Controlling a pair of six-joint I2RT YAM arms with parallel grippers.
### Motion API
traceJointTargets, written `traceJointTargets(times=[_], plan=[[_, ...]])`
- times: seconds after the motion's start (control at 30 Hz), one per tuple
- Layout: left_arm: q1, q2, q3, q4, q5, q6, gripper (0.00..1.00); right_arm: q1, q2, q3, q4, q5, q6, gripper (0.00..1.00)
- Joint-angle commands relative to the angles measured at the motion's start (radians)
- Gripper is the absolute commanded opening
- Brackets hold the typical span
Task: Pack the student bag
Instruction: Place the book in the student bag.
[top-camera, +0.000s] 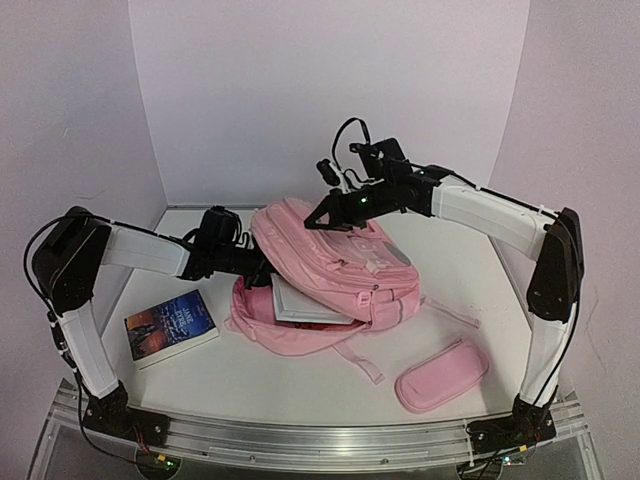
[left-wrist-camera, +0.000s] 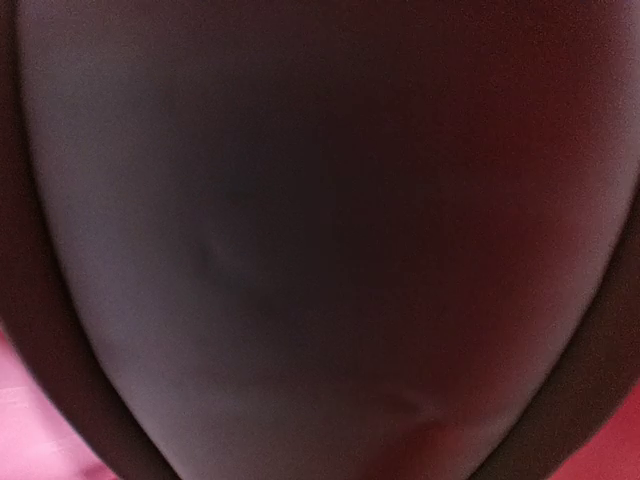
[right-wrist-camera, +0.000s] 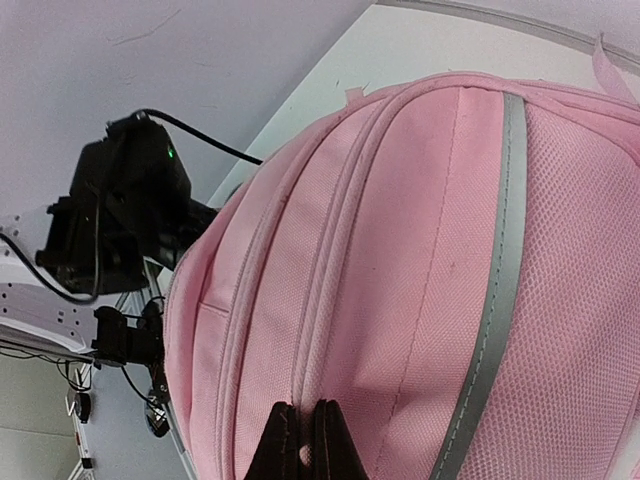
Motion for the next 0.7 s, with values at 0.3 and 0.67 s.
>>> traceJointTargets(times=[0.3,0.67], plan=[[-0.112,0.082,0.006,0.42,-0.023,-0.113,0.0,0.03,0.013,0.103,0.187,-0.093,0.099,0.0],[-0.095,0.006,-0.085,0.474,-0.239,-0.126,0.0,0.038,-0.065,0.054,0.199,-0.115,0.192,0.0]])
